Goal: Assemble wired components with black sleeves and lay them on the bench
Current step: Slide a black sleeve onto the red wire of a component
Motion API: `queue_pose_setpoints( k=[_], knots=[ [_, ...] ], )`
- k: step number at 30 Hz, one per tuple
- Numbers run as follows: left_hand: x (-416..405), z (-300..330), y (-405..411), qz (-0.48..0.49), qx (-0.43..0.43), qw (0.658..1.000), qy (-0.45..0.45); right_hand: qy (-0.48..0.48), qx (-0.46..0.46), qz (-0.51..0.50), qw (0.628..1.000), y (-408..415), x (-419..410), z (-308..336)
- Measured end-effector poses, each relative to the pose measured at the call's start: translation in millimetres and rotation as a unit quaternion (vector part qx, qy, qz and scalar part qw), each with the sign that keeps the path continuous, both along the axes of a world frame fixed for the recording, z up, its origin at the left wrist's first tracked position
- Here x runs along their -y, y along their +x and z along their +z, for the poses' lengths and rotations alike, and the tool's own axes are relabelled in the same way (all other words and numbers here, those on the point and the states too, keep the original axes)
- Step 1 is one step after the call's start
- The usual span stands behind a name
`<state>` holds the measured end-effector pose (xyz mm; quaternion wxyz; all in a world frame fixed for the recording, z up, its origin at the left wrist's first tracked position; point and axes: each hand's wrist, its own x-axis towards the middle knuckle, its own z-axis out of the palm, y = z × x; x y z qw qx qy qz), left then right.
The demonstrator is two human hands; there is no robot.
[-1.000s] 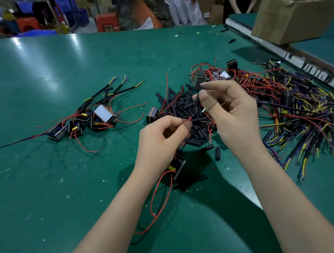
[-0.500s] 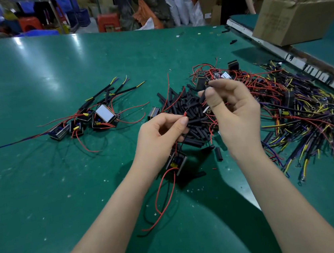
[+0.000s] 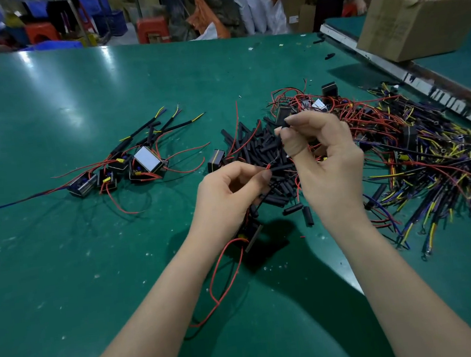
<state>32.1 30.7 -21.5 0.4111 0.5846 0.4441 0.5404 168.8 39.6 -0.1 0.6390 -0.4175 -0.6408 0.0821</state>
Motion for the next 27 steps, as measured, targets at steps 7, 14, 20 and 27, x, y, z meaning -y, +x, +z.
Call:
queue_pose_setpoints(
  k=[7,14,20,27],
  knots=[
    [-2,-1,-2,0.019,0.014,1.000,0.003,-0.023,0.119,0.020,0.992,0,-2,-5],
    [0,-1,0,-0.011,0.068,0.997,0.017,-0.138,-0.009,0.073,0.988,0,-2,-3],
    [0,-1,0,-0.020,0.105,0.994,0.026,-0.161,-0.039,0.041,0.985,-6,1,-3],
    [-3,-3,-2,-0.008,0.173,0.985,0.004,-0.168,0.009,0.081,0.982,-15,4,-8]
  ],
)
